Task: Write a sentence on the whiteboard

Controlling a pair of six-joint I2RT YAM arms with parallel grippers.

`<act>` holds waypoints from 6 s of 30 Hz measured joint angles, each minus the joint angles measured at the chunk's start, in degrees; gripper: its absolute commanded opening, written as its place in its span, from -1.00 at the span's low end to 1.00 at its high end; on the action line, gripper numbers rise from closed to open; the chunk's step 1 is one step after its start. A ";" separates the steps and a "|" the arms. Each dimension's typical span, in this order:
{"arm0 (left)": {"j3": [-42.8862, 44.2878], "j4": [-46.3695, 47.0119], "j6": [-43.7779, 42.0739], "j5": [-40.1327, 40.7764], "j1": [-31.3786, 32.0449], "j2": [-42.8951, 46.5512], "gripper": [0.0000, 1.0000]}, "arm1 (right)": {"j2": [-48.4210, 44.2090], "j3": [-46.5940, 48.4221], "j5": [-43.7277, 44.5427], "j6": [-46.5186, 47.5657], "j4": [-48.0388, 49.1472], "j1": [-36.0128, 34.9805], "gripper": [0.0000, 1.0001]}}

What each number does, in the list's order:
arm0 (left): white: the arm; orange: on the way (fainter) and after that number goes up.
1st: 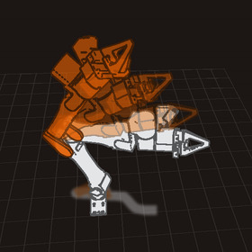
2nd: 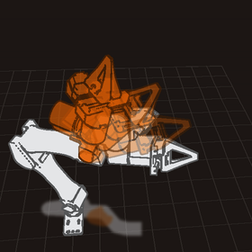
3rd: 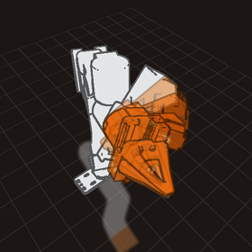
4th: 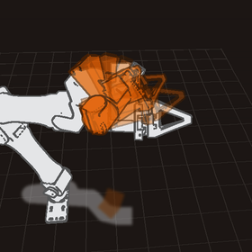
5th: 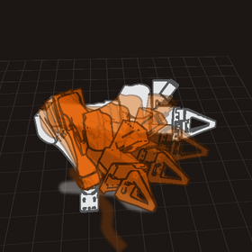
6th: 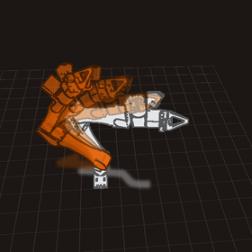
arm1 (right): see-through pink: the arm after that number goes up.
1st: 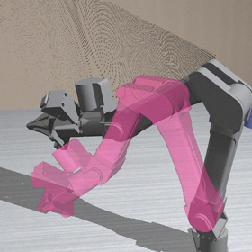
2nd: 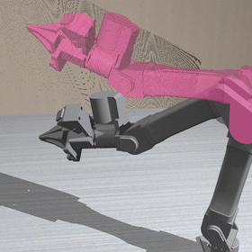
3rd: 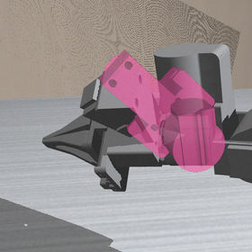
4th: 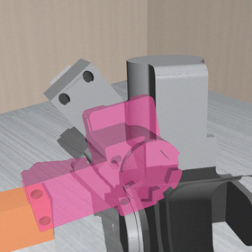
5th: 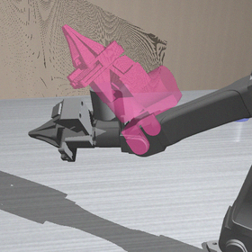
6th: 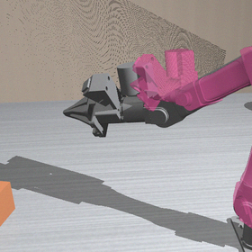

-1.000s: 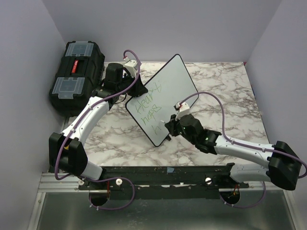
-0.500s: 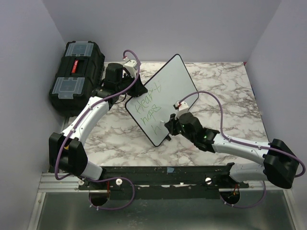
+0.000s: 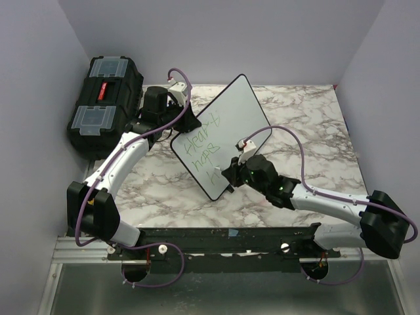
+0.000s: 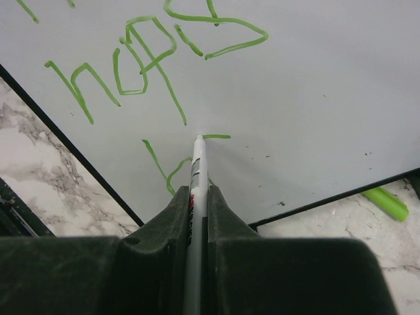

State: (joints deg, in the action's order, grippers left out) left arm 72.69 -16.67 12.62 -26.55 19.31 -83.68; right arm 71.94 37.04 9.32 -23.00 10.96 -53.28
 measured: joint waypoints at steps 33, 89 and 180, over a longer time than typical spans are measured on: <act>-0.07 0.20 0.00 0.02 -0.13 -0.11 -1.00 | 0.35 -0.04 4.13 -2.62 -1.60 -0.72 -0.99; -0.07 0.63 0.35 -0.02 0.09 -0.26 -1.00 | -6.62 -1.25 9.94 -2.16 -5.64 1.92 -0.99; -0.09 0.63 0.28 -0.44 0.02 -0.22 -1.00 | 0.50 0.74 -4.76 -6.67 -1.33 11.02 -0.99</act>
State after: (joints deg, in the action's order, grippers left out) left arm 72.60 -16.03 12.91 -26.98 19.33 -83.90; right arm 72.44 37.78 4.56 -29.67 9.63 -42.26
